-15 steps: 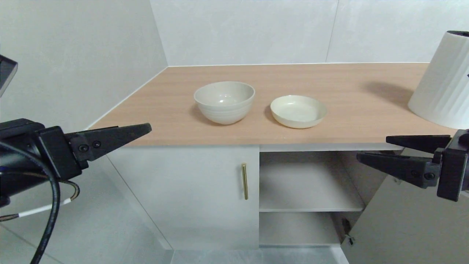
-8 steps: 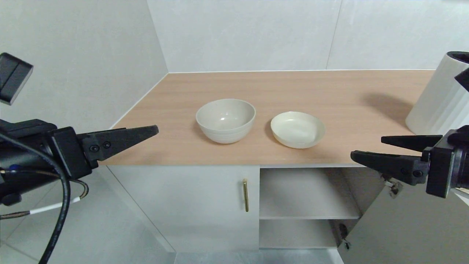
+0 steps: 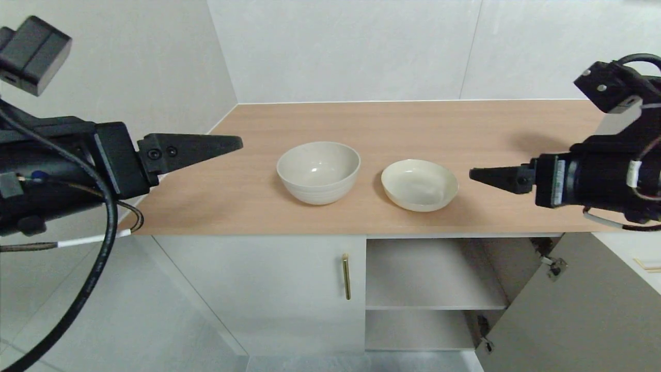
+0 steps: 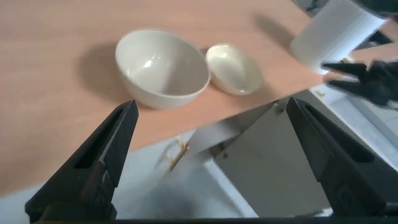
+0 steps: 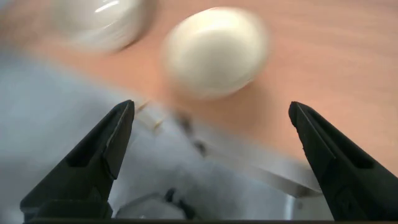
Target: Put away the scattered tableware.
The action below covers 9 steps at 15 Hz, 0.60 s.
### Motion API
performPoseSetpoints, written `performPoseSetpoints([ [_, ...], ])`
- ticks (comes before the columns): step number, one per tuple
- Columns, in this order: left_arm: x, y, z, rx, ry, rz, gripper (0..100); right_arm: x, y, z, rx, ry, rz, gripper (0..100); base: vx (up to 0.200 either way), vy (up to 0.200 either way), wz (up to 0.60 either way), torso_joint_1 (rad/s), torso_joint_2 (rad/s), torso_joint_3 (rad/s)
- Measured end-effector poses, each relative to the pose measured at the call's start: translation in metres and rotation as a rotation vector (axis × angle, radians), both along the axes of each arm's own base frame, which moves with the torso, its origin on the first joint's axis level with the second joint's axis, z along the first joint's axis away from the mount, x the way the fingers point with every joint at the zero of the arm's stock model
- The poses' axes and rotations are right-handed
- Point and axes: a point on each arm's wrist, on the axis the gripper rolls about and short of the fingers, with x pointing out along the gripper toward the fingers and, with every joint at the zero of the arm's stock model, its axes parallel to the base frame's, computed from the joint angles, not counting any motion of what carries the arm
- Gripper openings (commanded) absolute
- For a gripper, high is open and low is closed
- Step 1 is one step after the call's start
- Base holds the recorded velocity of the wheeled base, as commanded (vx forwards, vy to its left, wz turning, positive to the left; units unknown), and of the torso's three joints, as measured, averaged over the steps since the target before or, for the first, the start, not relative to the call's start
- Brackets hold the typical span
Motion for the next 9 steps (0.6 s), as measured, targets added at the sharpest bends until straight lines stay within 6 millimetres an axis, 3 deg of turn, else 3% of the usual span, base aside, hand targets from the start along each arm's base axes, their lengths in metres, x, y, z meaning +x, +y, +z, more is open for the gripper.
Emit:
performPoseSetpoints([
  [4, 0.017, -0.005, 0.012, 0.05, 0.159, 0.092, 100, 0.041, 0.013, -0.001, 0.077, 0.065, -0.162, 100, 0.0, 0.0, 0.0, 0.0, 0.0, 0.0],
  [9, 0.071, -0.039, -0.007, -0.007, 0.207, 0.306, 100, 0.064, 0.027, -0.022, 0.076, 0.108, -0.222, 100, 0.0, 0.0, 0.0, 0.0, 0.0, 0.0],
])
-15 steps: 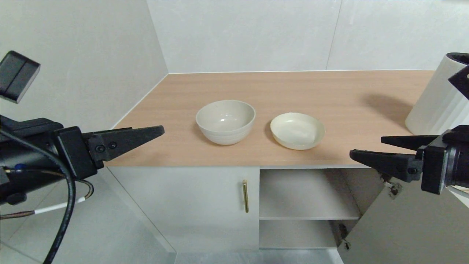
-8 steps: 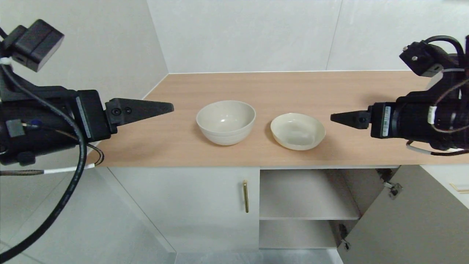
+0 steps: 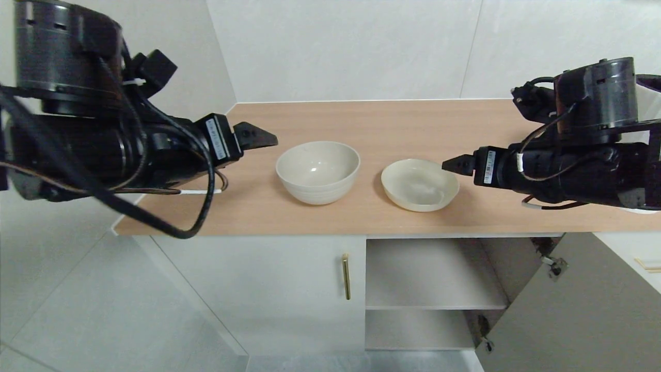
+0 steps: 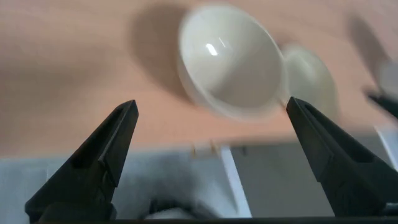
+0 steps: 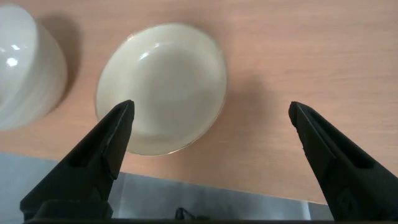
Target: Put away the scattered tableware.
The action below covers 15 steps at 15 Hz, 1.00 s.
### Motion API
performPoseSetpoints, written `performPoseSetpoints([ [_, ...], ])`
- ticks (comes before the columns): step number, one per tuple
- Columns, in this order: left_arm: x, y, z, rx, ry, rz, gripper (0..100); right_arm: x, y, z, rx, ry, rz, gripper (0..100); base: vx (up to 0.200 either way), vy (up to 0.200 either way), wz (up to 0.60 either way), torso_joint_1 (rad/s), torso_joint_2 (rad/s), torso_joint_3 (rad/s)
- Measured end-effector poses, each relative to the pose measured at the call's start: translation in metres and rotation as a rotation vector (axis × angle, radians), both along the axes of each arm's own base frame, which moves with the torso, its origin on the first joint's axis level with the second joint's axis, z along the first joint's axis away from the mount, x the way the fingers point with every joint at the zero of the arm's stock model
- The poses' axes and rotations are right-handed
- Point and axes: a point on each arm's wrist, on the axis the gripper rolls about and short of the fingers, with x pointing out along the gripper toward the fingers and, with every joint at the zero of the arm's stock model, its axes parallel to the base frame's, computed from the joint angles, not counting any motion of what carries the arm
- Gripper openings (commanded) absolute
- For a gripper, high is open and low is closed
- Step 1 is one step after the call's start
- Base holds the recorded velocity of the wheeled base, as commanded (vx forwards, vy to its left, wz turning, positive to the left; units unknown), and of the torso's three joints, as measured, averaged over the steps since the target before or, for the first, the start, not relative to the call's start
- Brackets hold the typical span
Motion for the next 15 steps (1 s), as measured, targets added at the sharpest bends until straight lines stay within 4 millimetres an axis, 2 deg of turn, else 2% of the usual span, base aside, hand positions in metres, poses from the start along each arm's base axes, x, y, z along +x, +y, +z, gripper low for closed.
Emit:
performPoseSetpoints([
  [3, 0.026, -0.017, -0.021, 0.036, 0.006, 0.062, 100, 0.005, 0.006, -0.009, -0.048, 0.001, -0.081, 100, 0.0, 0.0, 0.0, 0.0, 0.0, 0.0],
  [8, 0.047, -0.035, -0.047, 0.095, 0.048, 0.107, 100, 0.008, 0.011, -0.015, -0.066, 0.013, -0.092, 100, 0.0, 0.0, 0.0, 0.0, 0.0, 0.0],
  [9, 0.049, -0.037, -0.05, 0.101, 0.056, 0.106, 0, 0.008, 0.011, -0.015, -0.067, 0.013, -0.094, 100, 0.0, 0.0, 0.0, 0.0, 0.0, 0.0],
  [13, 0.053, -0.04, -0.056, 0.11, 0.07, 0.101, 0, 0.008, 0.011, -0.016, -0.068, 0.014, -0.097, 100, 0.0, 0.0, 0.0, 0.0, 0.0, 0.0],
  [15, 0.05, -0.039, -0.052, 0.094, 0.048, 0.1, 0, 0.008, 0.011, -0.016, -0.07, 0.013, -0.097, 100, 0.0, 0.0, 0.0, 0.0, 0.0, 0.0],
])
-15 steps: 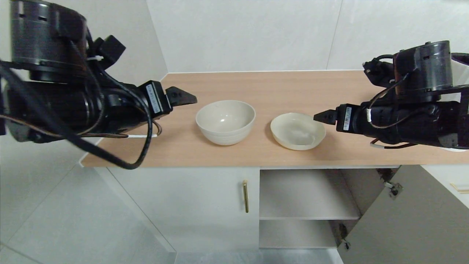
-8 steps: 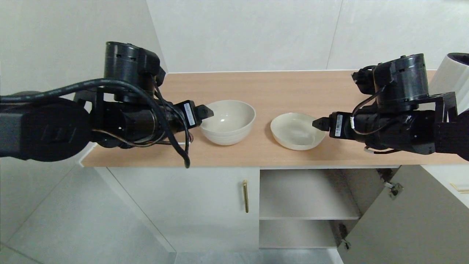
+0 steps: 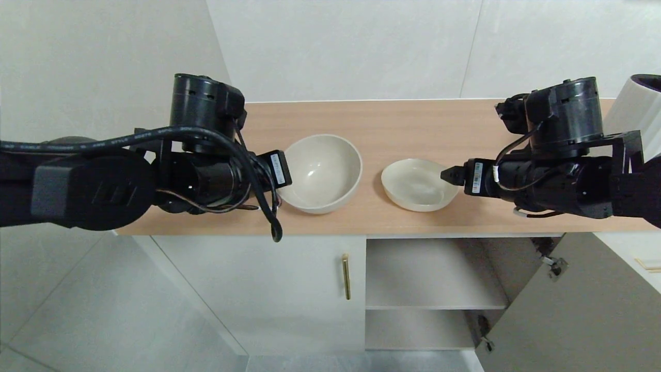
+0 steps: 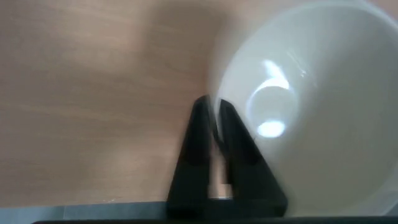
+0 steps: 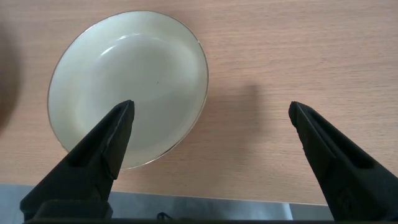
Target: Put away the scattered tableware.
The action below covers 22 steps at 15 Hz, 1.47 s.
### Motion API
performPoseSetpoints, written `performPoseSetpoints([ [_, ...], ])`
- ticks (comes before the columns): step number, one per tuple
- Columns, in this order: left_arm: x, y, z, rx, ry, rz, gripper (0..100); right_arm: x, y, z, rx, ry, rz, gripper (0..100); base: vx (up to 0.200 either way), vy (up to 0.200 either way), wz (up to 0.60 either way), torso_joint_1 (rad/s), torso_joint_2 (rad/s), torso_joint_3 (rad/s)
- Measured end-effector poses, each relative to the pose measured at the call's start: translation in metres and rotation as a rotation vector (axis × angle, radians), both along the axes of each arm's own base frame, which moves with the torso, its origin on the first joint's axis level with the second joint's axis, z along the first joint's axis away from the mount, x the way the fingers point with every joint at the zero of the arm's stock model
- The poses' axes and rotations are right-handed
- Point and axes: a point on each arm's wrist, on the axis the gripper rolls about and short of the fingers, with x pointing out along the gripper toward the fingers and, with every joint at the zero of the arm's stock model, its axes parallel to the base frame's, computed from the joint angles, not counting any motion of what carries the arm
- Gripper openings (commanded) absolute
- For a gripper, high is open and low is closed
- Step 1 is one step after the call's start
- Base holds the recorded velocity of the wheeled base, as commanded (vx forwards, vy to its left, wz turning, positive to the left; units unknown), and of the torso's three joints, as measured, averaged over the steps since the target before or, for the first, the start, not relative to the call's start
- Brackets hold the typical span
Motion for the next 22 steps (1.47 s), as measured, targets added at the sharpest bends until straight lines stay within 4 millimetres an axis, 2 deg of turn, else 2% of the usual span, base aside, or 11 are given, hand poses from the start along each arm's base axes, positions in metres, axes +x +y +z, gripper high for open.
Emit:
performPoseSetpoints([
  [3, -0.015, 0.007, 0.012, -0.063, -0.084, -0.05, 0, 0.001, 0.001, -0.001, -0.003, 0.002, 0.0, 100, 0.0, 0.0, 0.0, 0.0, 0.0, 0.0],
  [7, -0.041, 0.017, 0.018, -0.136, -0.227, -0.215, 0, 0.012, 0.006, -0.01, -0.04, 0.012, -0.056, 100, 0.0, 0.0, 0.0, 0.0, 0.0, 0.0],
  [12, -0.05, 0.022, 0.019, -0.134, -0.239, -0.225, 0, 0.027, 0.014, -0.024, -0.053, 0.022, -0.077, 100, 0.0, 0.0, 0.0, 0.0, 0.0, 0.0],
  [13, -0.051, 0.022, 0.019, -0.134, -0.24, -0.225, 0, 0.028, 0.015, -0.025, -0.054, 0.025, -0.077, 0, 0.0, 0.0, 0.0, 0.0, 0.0, 0.0],
  [18, -0.051, 0.023, 0.02, -0.137, -0.244, -0.221, 0, 0.031, 0.017, -0.03, -0.054, 0.035, -0.072, 0, 0.0, 0.0, 0.0, 0.0, 0.0, 0.0],
  [22, -0.05, 0.026, 0.022, -0.14, -0.266, -0.186, 0, 0.028, 0.015, -0.021, 0.018, 0.03, -0.055, 0, 0.0, 0.0, 0.0, 0.0, 0.0, 0.0],
])
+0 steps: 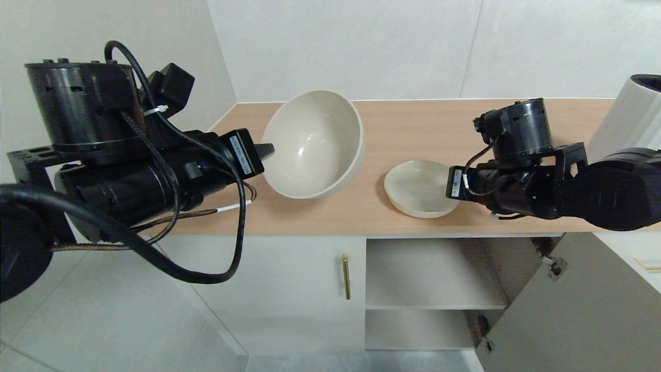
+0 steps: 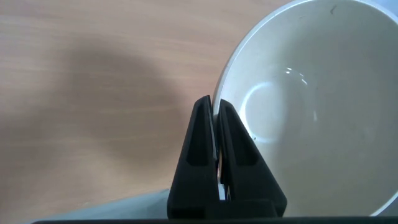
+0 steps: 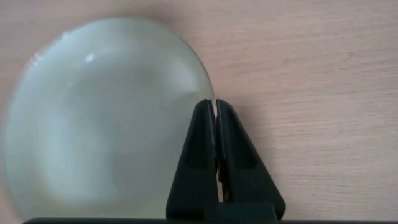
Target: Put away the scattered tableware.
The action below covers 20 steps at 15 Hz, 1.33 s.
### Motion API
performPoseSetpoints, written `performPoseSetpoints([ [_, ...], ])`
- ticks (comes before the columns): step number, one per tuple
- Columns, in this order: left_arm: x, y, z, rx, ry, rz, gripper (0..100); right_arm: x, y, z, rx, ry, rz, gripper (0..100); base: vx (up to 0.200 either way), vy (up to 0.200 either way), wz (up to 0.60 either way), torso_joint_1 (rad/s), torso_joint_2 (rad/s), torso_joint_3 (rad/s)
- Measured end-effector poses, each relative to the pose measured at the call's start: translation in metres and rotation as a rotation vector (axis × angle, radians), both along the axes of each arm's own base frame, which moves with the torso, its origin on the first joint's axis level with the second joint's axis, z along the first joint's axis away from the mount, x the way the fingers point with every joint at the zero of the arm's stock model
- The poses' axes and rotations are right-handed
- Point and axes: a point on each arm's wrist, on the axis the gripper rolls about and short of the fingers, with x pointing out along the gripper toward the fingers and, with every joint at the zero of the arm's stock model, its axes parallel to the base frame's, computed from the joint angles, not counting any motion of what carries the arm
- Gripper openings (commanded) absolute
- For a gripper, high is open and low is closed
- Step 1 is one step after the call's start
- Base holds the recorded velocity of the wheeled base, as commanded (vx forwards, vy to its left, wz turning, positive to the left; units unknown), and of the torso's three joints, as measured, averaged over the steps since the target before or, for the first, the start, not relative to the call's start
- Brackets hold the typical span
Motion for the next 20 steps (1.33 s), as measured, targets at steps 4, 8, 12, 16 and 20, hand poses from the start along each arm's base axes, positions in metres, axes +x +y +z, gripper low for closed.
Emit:
performPoseSetpoints([
  [4, -0.003, 0.004, -0.001, 0.003, 0.003, 0.031, 0, -0.022, -0.012, 0.018, 0.05, 0.028, 0.057, 0, 0.0, 0.0, 0.0, 0.0, 0.0, 0.0],
  [8, -0.029, 0.016, -0.009, 0.04, 0.067, 0.014, 0, -0.07, -0.037, 0.037, 0.111, 0.174, 0.22, 0, 0.0, 0.0, 0.0, 0.0, 0.0, 0.0],
  [12, -0.063, 0.031, -0.006, 0.046, 0.111, -0.063, 0, -0.108, -0.055, 0.041, 0.11, 0.227, 0.267, 0, 0.0, 0.0, 0.0, 0.0, 0.0, 0.0],
  [16, -0.09, 0.044, -0.016, 0.053, 0.16, -0.12, 0, -0.132, -0.067, 0.022, 0.089, 0.277, 0.273, 0, -0.05, 0.0, 0.0, -0.001, 0.0, 0.001],
  [20, -0.09, 0.043, -0.023, 0.058, 0.184, -0.145, 0, -0.131, -0.069, 0.016, 0.089, 0.275, 0.258, 0, -0.1, 0.0, 0.0, 0.005, 0.0, 0.0],
])
